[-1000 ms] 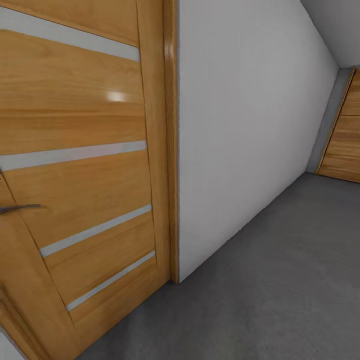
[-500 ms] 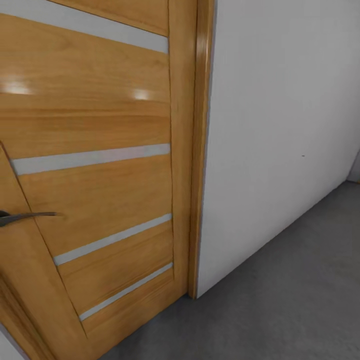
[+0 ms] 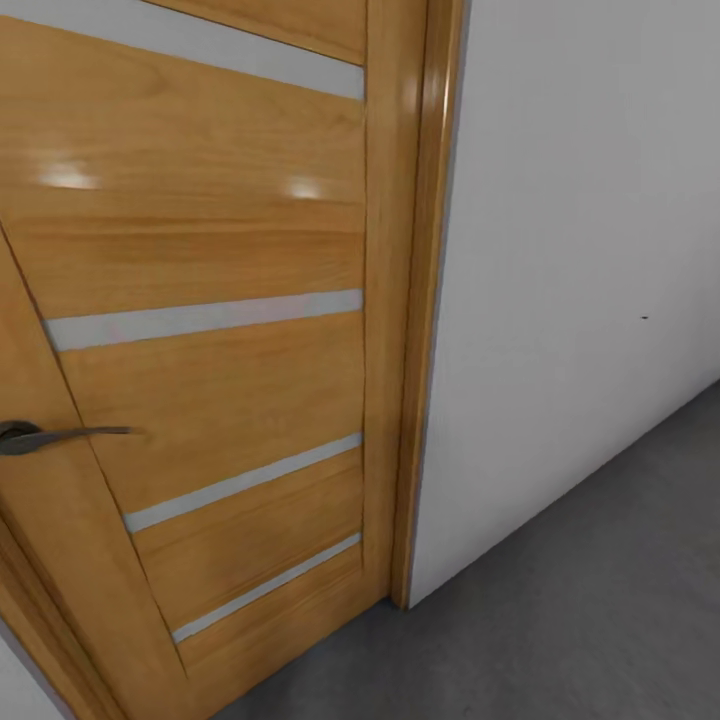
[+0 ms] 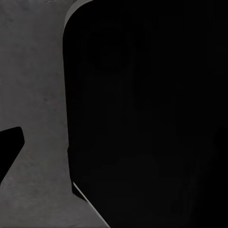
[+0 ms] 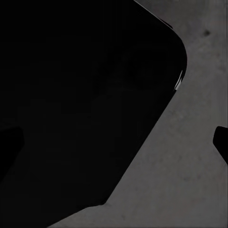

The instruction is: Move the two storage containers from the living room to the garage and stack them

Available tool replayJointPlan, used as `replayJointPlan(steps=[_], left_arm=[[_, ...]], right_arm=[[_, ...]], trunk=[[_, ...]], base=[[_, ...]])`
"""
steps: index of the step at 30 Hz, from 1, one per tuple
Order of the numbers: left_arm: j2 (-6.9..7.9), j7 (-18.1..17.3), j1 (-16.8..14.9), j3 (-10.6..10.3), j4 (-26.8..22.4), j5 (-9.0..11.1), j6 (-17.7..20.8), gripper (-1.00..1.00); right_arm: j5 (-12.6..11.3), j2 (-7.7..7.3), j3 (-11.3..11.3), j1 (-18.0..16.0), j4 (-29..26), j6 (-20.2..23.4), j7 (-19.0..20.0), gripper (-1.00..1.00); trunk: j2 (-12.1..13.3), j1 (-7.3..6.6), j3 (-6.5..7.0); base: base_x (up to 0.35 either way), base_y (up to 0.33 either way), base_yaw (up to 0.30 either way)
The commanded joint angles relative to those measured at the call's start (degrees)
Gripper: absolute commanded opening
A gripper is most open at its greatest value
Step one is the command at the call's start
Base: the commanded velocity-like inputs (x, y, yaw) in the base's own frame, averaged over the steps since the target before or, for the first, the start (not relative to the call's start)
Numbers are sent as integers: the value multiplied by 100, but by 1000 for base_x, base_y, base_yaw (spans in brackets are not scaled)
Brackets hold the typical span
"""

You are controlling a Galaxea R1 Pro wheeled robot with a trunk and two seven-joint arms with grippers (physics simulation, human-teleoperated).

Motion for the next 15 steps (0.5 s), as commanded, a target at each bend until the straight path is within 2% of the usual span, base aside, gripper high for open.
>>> replayJointPlan(steps=[1,15], left_arm=[[1,-6,-1,5,-1,4,-4,100],[1,-5,-1,6,0,4,-4,100]], right_arm=[[-38,0,32,-1,-1,-16,1,100],[-39,0,32,-1,-2,-16,1,100]], trunk=[[-2,2,-4],[-2,2,-4]], base=[[228,0,3],[291,0,0]])
